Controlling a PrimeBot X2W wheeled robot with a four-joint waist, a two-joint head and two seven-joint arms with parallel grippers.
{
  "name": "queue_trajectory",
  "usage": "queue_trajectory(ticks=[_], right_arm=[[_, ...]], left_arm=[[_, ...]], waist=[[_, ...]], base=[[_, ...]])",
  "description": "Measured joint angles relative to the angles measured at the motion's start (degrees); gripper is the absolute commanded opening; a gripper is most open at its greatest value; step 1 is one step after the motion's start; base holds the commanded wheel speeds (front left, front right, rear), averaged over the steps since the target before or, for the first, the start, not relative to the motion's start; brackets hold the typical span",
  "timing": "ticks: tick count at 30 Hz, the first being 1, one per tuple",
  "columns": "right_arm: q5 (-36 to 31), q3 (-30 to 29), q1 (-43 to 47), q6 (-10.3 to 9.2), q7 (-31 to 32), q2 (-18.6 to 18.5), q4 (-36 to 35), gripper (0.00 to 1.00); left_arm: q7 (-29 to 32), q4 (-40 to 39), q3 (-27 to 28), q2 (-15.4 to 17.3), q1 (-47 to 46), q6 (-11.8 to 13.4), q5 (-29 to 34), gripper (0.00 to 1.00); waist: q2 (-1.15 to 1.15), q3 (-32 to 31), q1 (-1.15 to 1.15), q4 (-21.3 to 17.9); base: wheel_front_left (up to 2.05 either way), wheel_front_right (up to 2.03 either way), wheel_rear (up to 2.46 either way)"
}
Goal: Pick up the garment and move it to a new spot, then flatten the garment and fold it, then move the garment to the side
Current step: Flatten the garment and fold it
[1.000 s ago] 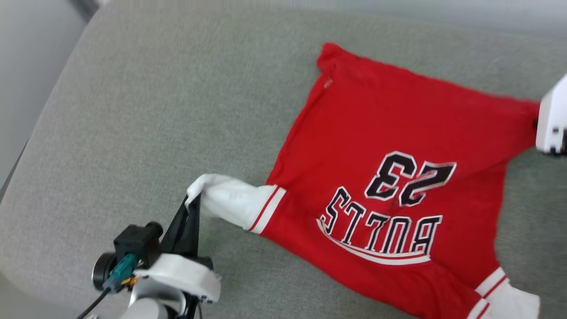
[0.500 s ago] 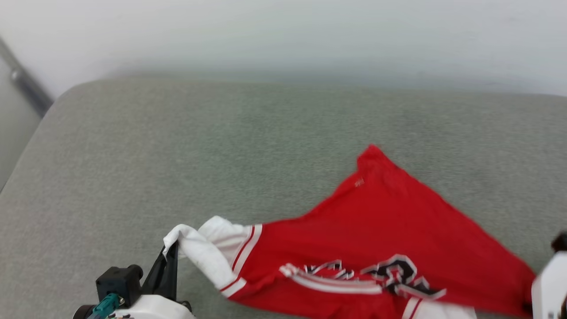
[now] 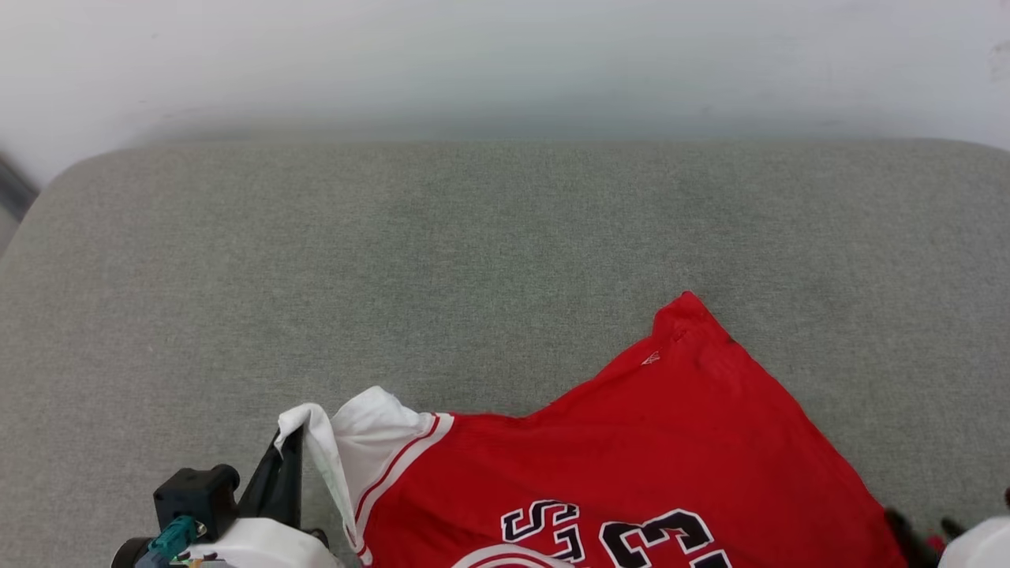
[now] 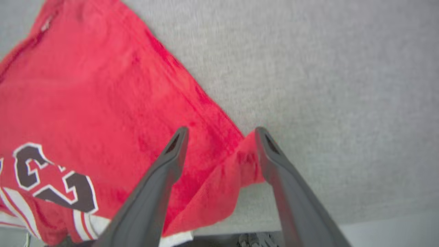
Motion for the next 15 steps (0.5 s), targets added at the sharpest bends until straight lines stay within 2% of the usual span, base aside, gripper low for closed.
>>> queue_trajectory(ticks=[1,2,3,5,8,11,15], right_arm=[[0.00,0.00,0.00,0.00,0.00,0.00,0.00,1.00],[-0.94,-0.43,-3.13,0.00,-6.77,0.52,0.05,1.00],[-0.94,-0.43,-3.13,0.00,-6.77,0.52,0.05,1.00],[-1.56,0.01,-5.85,0.00,-12.71,0.80,1.25,1.00],[-1.24,1.98,-10.76,-0.01,-17.46,0.56,4.58,1.00],[-0.23,5.81,-16.98,-0.01,-16.63,-0.88,8.72,1.00],[1.71,11.96,-25.75,-0.01,-6.67,-4.83,14.22,1.00]], left_arm=[[0.00,0.00,0.00,0.00,0.00,0.00,0.00,0.00],[0.16,-0.22,-0.04,0.01,-0.83,-0.07,0.23,0.00],[0.16,-0.22,-0.04,0.01,-0.83,-0.07,0.23,0.00],[0.18,-0.30,-0.14,-0.02,-1.58,-0.12,0.38,0.00],[0.22,-0.78,-0.42,-0.25,-3.12,-0.23,0.69,0.00],[0.15,-1.09,-0.73,-0.20,-4.71,-0.63,1.45,0.00],[0.16,-1.49,-1.82,-0.44,-7.22,-1.62,2.43,0.00]], waist=[[0.00,0.00,0.00,0.00],[0.00,0.68,0.00,-0.01],[0.00,0.68,0.00,-0.01],[0.00,1.39,0.00,0.07],[0.00,2.64,0.00,0.38],[0.00,4.35,0.01,0.73],[0.00,7.23,0.02,1.63]], base=[[0.00,0.00,0.00],[0.00,0.00,0.00],[0.00,0.00,0.00],[0.00,0.00,0.00],[0.00,0.00,0.00],[0.00,0.00,0.00],[0.00,0.00,0.00]])
